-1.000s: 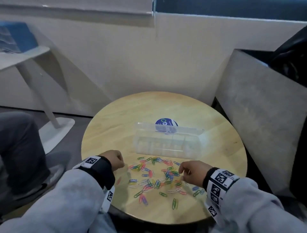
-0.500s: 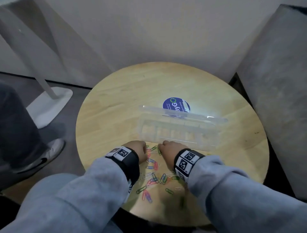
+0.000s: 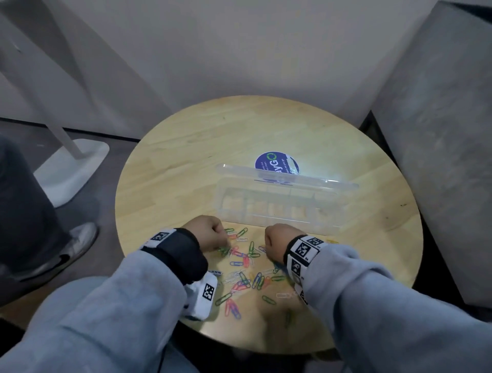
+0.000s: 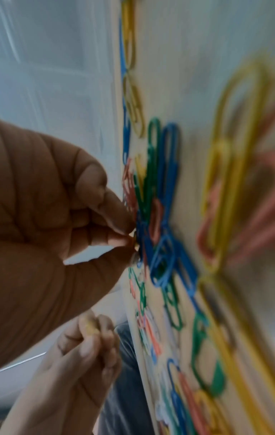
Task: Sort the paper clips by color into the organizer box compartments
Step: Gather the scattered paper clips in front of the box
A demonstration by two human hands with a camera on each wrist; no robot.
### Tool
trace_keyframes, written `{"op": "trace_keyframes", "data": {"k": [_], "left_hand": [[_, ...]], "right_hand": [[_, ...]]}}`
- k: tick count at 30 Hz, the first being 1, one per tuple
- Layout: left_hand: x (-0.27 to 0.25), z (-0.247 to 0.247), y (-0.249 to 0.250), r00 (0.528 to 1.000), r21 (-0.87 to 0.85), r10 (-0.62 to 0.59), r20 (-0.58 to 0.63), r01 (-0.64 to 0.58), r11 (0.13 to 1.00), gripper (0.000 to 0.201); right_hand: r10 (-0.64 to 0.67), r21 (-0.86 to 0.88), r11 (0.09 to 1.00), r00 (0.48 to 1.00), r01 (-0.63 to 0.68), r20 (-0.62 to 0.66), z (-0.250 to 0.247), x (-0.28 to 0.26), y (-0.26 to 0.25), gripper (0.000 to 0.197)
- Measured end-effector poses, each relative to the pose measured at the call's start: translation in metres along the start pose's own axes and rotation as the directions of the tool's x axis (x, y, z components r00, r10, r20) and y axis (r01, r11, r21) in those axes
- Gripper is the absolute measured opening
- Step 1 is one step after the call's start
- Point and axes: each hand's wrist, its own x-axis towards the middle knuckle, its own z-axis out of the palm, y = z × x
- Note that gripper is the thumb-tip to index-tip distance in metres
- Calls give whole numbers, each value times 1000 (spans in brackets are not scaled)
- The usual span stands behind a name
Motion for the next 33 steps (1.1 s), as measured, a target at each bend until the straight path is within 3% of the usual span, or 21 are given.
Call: {"op": "trace_keyframes", "data": {"k": [5,7,10,12,14,16,18,19,21,23,24,26,28,30,33], "left_hand": [[-13,-22,-14,999,-430,51,-6,-49,901,39],[-18,-26,-18,998,-550,55,-21,-57,834,48],[-24,-31,-19,998,-683,-11,-62,-34,730,31],[-26,-31,-20,997,-725,-50,-57,-7,689,30],[-28,-30,-21,995,-763,-87,-38,27,645,32],[-30,-25,-20,993,-790,-119,8,79,607,32],[-31,-20,-17,987,-783,-152,42,127,609,29],[-28,-19,-16,984,-753,-175,45,148,641,28],[-23,-16,-11,976,-609,-215,19,182,772,25],[-15,-13,-9,984,-284,-176,-11,166,944,24],[-13,-11,-9,989,-100,-147,-30,143,985,23],[-13,-6,-7,990,179,-109,-86,122,976,16],[-13,-1,-3,991,326,-101,-92,126,937,6],[-12,3,0,991,399,-116,-63,132,908,16],[-8,7,1,991,457,-131,-21,126,881,11]], "right_hand": [[9,2,1000,1000,-9,-19,-6,-10,0,9],[36,140,990,997,-27,-62,-10,-16,0,11],[82,397,917,991,-32,-110,-12,-23,4,27],[91,646,763,993,-23,-72,-10,-28,7,31],[74,895,444,997,-29,-4,-3,-30,10,31],[98,984,171,995,-40,23,3,-31,15,28],[104,992,101,993,-75,64,8,-32,19,28],[94,984,158,993,-82,67,9,-31,20,27],[54,888,457,998,-50,29,9,-31,20,23],[7,591,806,999,13,-32,7,-33,15,15],[-29,426,904,999,45,-44,6,-34,9,11],[-67,204,977,998,68,-8,8,-35,-4,9],[-95,80,992,995,93,20,13,-33,-16,16],[-120,7,993,992,120,37,17,-28,-24,23],[-96,-59,993,994,99,43,19,-21,-31,27]]}}
